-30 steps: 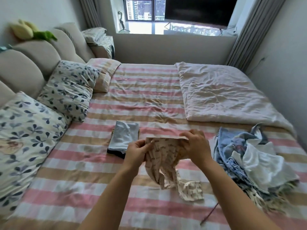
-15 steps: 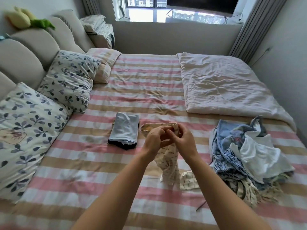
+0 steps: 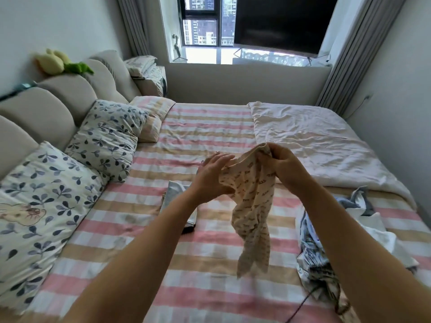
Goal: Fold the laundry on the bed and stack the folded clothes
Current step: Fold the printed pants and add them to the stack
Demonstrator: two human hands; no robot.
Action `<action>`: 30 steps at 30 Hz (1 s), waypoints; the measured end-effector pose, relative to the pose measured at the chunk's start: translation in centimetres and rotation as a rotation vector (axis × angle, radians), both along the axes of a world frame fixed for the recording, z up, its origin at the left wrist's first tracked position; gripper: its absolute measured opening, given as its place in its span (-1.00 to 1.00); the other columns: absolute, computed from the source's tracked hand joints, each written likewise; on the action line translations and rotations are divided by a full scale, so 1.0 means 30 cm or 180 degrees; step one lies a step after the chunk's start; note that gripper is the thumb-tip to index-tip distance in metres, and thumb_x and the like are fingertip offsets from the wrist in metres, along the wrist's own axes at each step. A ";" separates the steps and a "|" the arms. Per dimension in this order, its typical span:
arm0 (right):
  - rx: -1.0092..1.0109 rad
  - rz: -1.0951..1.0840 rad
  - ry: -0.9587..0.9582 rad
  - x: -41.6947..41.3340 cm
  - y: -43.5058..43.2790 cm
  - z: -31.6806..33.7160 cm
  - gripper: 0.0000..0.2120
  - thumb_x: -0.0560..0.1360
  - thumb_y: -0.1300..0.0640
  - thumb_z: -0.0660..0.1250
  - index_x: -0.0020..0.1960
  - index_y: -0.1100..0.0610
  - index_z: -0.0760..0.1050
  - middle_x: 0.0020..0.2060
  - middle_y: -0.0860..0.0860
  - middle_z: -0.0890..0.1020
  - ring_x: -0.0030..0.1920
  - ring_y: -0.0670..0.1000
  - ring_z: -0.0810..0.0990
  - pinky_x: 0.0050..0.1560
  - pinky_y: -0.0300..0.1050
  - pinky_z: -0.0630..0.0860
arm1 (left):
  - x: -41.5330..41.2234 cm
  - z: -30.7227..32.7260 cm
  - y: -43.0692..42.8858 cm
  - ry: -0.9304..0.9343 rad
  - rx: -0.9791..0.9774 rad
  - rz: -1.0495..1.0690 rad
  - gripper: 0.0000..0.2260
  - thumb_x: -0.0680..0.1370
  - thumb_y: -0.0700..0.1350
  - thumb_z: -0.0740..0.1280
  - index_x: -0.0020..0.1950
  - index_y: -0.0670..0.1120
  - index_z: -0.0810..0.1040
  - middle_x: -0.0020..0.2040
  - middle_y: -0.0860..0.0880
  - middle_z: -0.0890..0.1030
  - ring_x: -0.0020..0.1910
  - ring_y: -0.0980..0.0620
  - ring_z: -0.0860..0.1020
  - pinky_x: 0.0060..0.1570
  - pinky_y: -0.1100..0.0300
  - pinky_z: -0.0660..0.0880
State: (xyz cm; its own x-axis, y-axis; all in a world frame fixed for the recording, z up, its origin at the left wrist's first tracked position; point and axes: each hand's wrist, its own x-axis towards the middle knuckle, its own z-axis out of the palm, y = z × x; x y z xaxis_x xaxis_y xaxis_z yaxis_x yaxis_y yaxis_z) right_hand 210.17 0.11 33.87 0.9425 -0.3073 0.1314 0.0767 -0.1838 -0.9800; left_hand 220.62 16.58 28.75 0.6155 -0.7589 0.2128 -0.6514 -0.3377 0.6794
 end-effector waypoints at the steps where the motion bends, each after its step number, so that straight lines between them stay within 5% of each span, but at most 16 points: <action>1: -0.0003 0.0065 -0.0057 0.003 -0.012 0.045 -0.69 0.55 0.33 0.18 -0.20 0.01 0.57 -0.38 -0.17 0.61 -0.31 -0.20 0.56 -0.28 -0.35 0.50 | 0.022 0.038 -0.006 -0.0247 0.0057 0.0001 -0.33 0.27 -0.14 0.56 0.33 -0.14 0.42 0.28 -0.12 0.47 0.29 -0.10 0.38 0.28 -0.06 0.31; 5: 0.0001 -0.0018 -0.0293 0.005 -0.064 0.198 -0.72 0.55 0.29 0.18 -0.18 0.02 0.56 -0.34 -0.14 0.61 -0.27 -0.17 0.56 -0.21 -0.30 0.52 | 0.106 0.184 -0.003 -0.0212 0.0108 0.0138 -0.84 0.36 -0.23 0.47 -0.23 -0.09 0.50 -0.32 0.06 0.51 -0.30 0.05 0.48 -0.27 0.24 0.45; 7: -0.0151 -0.0241 -0.0329 0.001 -0.095 0.241 -0.78 0.56 0.26 0.18 -0.16 0.05 0.54 -0.30 -0.08 0.58 -0.25 -0.13 0.54 -0.17 -0.24 0.51 | 0.147 0.234 0.012 -0.0189 -0.0021 0.0213 -0.73 0.38 -0.23 0.46 -0.39 -0.02 0.41 -0.44 0.11 0.41 -0.41 0.11 0.39 -0.41 0.37 0.32; 11: -0.0348 -0.0711 -0.0150 -0.014 -0.155 0.213 -0.79 0.55 0.27 0.20 -0.16 0.06 0.54 -0.28 -0.01 0.56 -0.23 -0.04 0.52 -0.14 -0.13 0.49 | 0.180 0.270 0.048 0.0302 -0.0814 0.0316 -0.87 0.37 -0.28 0.47 -0.31 -0.11 0.57 -0.46 0.12 0.48 -0.49 0.28 0.41 -0.41 0.46 0.35; 15: -0.0345 -0.0939 0.0077 -0.035 -0.172 0.096 -0.84 0.52 0.34 0.24 -0.14 0.17 0.55 -0.28 0.11 0.56 -0.21 0.09 0.52 -0.18 -0.02 0.51 | 0.167 0.224 0.054 0.0726 -0.1132 0.0548 -0.81 0.39 -0.30 0.44 -0.34 -0.04 0.58 -0.47 0.11 0.54 -0.45 0.19 0.47 -0.37 0.28 0.45; 18: -0.0361 -0.1095 0.0111 -0.042 -0.176 0.029 -0.89 0.52 0.32 0.27 -0.08 0.27 0.57 -0.30 0.10 0.59 -0.31 0.03 0.56 -0.32 -0.14 0.53 | 0.146 0.191 0.050 0.0862 -0.1264 0.0621 -0.85 0.42 -0.32 0.41 -0.30 -0.12 0.57 -0.42 -0.05 0.53 -0.41 0.05 0.48 -0.33 0.20 0.45; 22: -0.0507 -0.1215 0.0084 -0.049 -0.184 0.005 -0.86 0.50 0.29 0.30 -0.02 0.35 0.59 -0.34 0.04 0.60 -0.43 -0.16 0.57 -0.42 -0.34 0.48 | 0.124 0.185 0.055 0.0973 -0.1259 0.0608 -0.83 0.43 -0.33 0.40 -0.30 -0.09 0.57 -0.49 0.11 0.54 -0.48 0.18 0.49 -0.40 0.26 0.46; 27: -0.1049 -0.1613 0.0086 -0.039 -0.193 0.007 -0.89 0.48 0.30 0.31 -0.09 0.29 0.60 -0.27 0.22 0.61 -0.27 0.12 0.53 -0.15 0.15 0.54 | 0.066 0.224 0.044 0.1746 -0.1236 0.0418 -0.94 0.45 -0.23 0.41 -0.22 -0.14 0.57 -0.35 -0.05 0.58 -0.40 0.08 0.57 -0.40 0.24 0.54; 30: -0.0851 -0.1640 0.0293 -0.031 -0.145 -0.007 -0.78 0.51 0.26 0.30 0.15 0.27 0.49 -0.02 0.22 0.58 -0.08 0.13 0.55 0.06 0.14 0.54 | -0.001 0.235 -0.008 0.2526 -0.1474 0.0577 -0.95 0.48 -0.24 0.36 -0.18 -0.19 0.55 -0.32 -0.12 0.56 -0.45 0.07 0.57 -0.42 0.24 0.56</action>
